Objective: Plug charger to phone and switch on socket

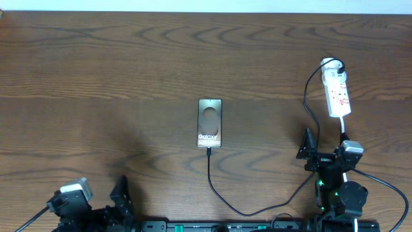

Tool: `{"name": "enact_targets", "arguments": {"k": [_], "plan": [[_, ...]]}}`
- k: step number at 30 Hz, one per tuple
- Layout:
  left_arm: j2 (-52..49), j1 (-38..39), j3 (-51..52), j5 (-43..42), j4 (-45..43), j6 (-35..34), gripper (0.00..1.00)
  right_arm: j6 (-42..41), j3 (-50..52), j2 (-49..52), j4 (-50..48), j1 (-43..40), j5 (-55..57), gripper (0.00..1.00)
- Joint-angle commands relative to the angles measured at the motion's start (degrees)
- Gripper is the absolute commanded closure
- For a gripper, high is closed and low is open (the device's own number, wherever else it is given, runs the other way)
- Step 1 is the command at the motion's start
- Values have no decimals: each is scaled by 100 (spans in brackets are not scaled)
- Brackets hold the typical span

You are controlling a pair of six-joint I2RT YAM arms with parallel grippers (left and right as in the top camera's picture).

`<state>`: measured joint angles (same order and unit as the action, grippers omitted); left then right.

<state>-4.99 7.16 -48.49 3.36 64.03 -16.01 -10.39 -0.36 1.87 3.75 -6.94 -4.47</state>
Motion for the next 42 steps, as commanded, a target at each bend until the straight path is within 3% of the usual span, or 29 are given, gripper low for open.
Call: {"name": "enact_targets", "arguments": {"k": [1,7,20,42], "plan": [[125,-116,382,7,-407,118,4,61,7,28,31,39,48,1],[494,-350,1287,-345,-1565,122,4,61,4,28,33,39,48,1],[487,-741,2371,-595,-2599,142,4,61,4,28,31,39,48,1],[490,-741,3340,-1384,-3351,140,4,61,4,28,31,39,48,1]]}}
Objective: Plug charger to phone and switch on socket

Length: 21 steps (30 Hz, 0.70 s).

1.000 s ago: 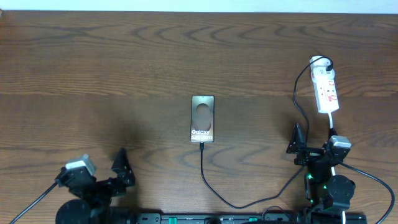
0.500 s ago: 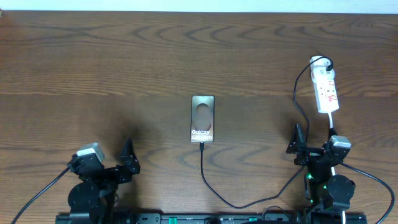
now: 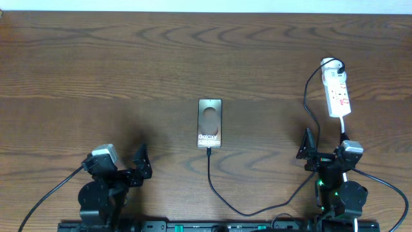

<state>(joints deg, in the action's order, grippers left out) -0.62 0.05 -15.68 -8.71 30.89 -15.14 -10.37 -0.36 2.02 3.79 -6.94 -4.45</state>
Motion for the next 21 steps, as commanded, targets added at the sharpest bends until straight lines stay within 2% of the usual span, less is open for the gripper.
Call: {"name": "enact_targets", "arguments": {"k": [1,11,21], "plan": [[52,-31,61,-184,-37,52,4,59,4,13,26,39,46,1],[55,-33,118,-129,-118,66,4,59,4,13,26,39,46,1],[55,-33,999,-138,-1615,101,4,61,4,13,26,39,46,1]]}}
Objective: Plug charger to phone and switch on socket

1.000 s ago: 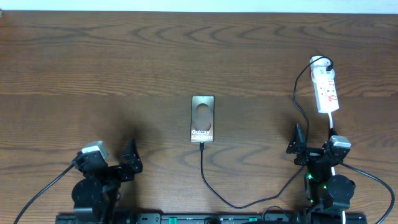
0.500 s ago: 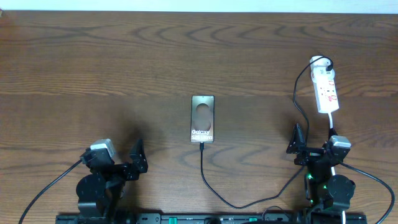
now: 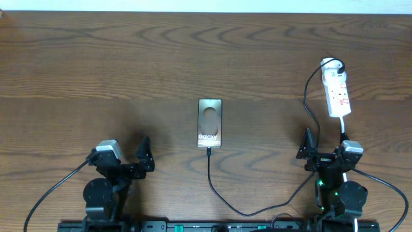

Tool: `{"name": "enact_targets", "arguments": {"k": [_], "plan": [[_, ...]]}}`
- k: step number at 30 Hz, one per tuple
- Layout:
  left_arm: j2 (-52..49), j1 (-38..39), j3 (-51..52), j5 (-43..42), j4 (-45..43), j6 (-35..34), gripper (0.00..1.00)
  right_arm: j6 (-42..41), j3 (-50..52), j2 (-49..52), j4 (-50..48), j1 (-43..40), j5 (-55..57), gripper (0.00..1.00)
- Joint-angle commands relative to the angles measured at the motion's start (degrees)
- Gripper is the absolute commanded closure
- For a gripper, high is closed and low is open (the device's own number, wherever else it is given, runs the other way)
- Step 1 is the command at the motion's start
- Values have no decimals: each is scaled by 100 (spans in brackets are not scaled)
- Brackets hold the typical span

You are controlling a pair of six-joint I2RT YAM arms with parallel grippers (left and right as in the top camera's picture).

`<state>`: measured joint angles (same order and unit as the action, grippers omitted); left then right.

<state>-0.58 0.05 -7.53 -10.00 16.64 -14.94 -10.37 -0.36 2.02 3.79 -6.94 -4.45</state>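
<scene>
The phone [image 3: 210,122] lies face up in the middle of the table. A black charger cable [image 3: 212,183] is plugged into its near end, loops along the front edge and runs up the right side to the white power strip [image 3: 338,93]. A plug [image 3: 331,64] sits in the strip's far end. My left gripper [image 3: 143,145] hangs near the front left, well short of the phone, its fingers drawn together on nothing. My right gripper [image 3: 308,136] hovers below the strip beside the cable, also shut and holding nothing.
The brown wooden table [image 3: 96,64] stretches wide to the left and back. Both arm bases and their black cables crowd the front edge. The charger cable passes close to the left of the right gripper.
The left arm has shifted slightly to the right and away from the front edge. The right arm, the phone, the cable and the strip have not moved.
The left arm was folded low at the front left corner, with the phone plugged in and the right arm below the strip. It then stood further right and forward, and now it is a little further still. Nothing else has changed.
</scene>
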Motion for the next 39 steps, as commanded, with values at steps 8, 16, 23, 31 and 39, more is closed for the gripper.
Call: {"name": "enact_targets", "arguments": {"k": [8,16,23,31,39], "plan": [[50,-33,358,-9,-439,557,4,59,4,13,28,39,46,1],[50,-37,409,-120,-619,1119,4,61,7,13,26,39,46,1],[52,-37,730,-293,-1475,1196,4,59,4,13,26,39,46,1],[52,-39,730,-313,-1375,1305,4,61,4,13,26,39,46,1],[52,-197,730,-463,-1375,1539,4,61,4,13,28,39,46,1]]}}
